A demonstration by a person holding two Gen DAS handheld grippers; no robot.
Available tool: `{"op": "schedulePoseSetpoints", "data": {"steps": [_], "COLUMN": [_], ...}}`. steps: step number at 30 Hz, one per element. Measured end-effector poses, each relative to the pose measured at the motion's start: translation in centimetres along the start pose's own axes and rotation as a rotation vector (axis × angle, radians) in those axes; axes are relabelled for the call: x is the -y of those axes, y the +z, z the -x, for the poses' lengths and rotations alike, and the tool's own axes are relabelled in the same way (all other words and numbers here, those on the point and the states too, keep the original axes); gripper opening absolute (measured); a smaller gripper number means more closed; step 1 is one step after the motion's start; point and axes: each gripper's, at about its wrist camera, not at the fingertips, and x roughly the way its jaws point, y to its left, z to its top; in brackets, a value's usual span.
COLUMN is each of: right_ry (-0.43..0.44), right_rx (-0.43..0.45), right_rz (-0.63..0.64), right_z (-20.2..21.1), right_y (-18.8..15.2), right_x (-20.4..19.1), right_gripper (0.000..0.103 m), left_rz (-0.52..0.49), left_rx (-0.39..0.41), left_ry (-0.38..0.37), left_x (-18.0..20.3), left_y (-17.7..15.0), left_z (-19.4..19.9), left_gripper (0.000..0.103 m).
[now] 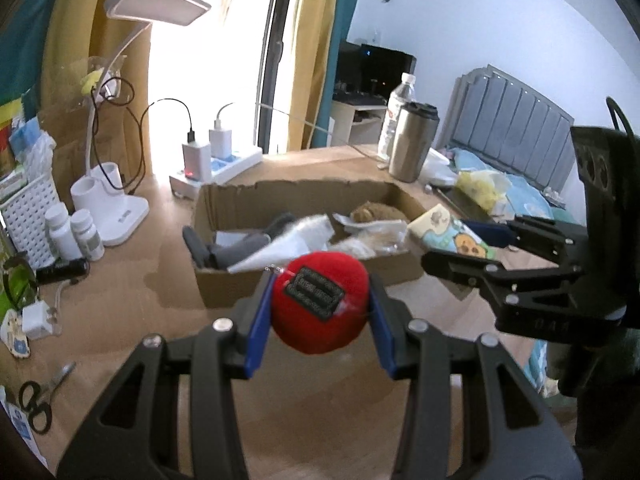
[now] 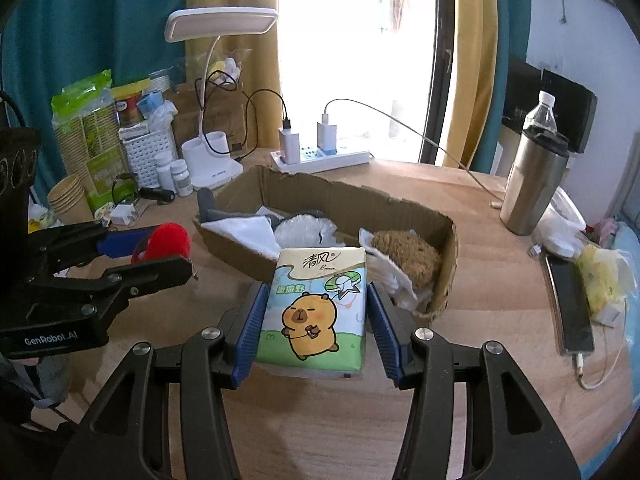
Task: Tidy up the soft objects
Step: 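Lift the red ball and tissue pack and carry both over the box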
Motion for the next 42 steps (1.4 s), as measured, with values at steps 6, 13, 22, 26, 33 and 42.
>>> {"op": "schedulePoseSetpoints", "data": {"steps": [6,13,22,26,33,42], "right_ry": [-0.002,-0.006,-0.003,0.001,0.0,0.016], "right_rx": [0.008,0.015,0.013,0.017,0.032,0.021], "right_rz": [0.002,-0.001,-0.008,-0.015,-0.034,-0.056], "right_z": [-0.9,-2.2,-4.2,-5.1,-6.5,-9.1], "right_y": [1.4,2.8,3.9,4.3,4.9,5.2], "right_x": [0.4,1.1,2.3,2.7,3.6,4.7], "right_gripper": [0.054,0.054,0.054,0.054,0.054,0.054], "left_rz": [0.004,-0.003,0.008,0.0,0.009,0.036], "left_rx": [0.028,0.045,0.036,0.033,0.029,-0.002], "left_ry": [-0.009,0.003,0.017,0.021,0.034,0.033], "left_x": [-0.9,-2.0,-3.4,-3.7,-4.7,-5.7], "left_y": [1.6,3.3,4.3,4.9,5.8,6.1], "left_z": [-0.6,-1.8,-4.1,-5.3,-7.4,-10.4], "left_gripper": [0.045,0.046,0.046,0.046,0.046,0.046]}}
